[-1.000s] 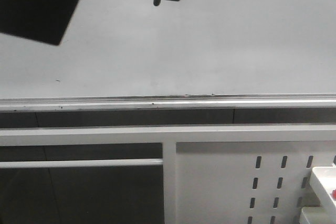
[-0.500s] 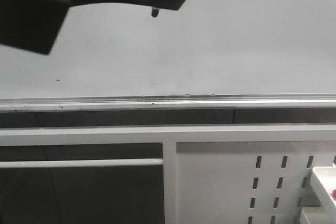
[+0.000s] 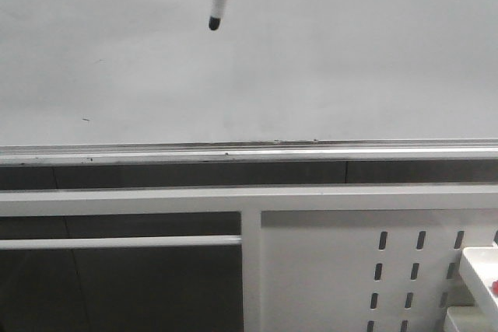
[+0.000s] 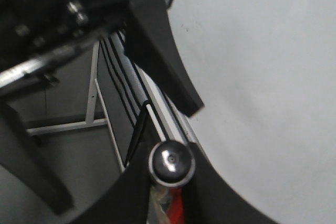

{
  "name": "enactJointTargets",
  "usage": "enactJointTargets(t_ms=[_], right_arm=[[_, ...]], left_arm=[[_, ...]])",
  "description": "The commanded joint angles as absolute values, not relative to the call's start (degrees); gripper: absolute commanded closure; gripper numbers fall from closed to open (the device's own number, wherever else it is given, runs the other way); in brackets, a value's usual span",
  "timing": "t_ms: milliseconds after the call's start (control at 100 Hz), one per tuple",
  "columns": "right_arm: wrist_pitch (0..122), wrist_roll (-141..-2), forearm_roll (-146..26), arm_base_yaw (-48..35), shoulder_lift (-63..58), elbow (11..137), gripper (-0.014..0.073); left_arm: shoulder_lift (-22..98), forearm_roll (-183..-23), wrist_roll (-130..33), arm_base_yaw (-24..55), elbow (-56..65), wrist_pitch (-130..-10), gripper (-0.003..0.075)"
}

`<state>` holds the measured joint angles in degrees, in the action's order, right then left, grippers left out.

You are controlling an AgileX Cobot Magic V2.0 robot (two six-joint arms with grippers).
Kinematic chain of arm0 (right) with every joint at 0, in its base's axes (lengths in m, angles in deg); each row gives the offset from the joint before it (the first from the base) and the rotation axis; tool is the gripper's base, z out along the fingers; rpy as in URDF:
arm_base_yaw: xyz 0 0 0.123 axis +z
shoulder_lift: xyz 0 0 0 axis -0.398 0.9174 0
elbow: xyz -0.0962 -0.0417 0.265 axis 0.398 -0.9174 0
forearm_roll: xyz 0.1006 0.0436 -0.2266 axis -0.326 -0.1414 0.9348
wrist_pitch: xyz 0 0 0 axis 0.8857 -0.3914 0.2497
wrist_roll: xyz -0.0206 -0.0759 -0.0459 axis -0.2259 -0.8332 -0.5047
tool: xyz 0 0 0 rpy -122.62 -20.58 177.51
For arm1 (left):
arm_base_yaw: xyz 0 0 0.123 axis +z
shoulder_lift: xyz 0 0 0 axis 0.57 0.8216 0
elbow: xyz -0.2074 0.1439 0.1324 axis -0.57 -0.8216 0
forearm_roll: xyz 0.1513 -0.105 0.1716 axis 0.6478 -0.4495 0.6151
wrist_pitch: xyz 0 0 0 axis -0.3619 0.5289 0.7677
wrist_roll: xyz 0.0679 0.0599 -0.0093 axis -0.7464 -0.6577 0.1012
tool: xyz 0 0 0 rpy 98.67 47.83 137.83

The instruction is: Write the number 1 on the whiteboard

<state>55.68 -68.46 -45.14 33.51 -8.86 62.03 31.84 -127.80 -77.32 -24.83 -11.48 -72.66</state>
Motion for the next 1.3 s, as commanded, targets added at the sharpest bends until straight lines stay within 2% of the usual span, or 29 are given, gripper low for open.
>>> enactJointTargets(t_ms=[0,110,280,410,540,740,1290], right_arm=[[64.14,-68.41,-41.48,33.33,-9.22,62.28,0.0661],[71.08,-68.41,-37.93,31.5,-9.56,59.86,0.0661],[81.48,-68.41,-30.55,24.18,-9.37,56.8,0.0658],[86.1,-68.54,-24.6,17.97,-9.24,56.38,0.0658],[87.43,-68.54,-20.48,14.54,-8.99,56.38,0.0659],[87.53,-68.54,-17.23,14.22,-6.82,56.38,0.0663],[87.02,-74.15,-12.27,13.31,-0.08,56.38,0.0661]], left_arm=[[26.51,-132.42,-76.83,-25.19,-9.53,-73.14,0.0153],[18.61,-136.94,-76.72,-25.19,-11.6,-78.13,0.029],[4.54,-144.57,-76.72,-25.19,-19.89,-97.38,0.0522],[-5.51,-150.45,-80.94,-25.19,-26.71,-103.12,0.0742],[-11.55,-160.4,-89.38,-25.19,-30.21,-104.17,0.074],[-12.71,-174.57,-103.25,-25.19,-31.05,-107.45,0.074],[-12.71,-175.38,-104.22,-25.19,-31.05,-107.35,0.074]])
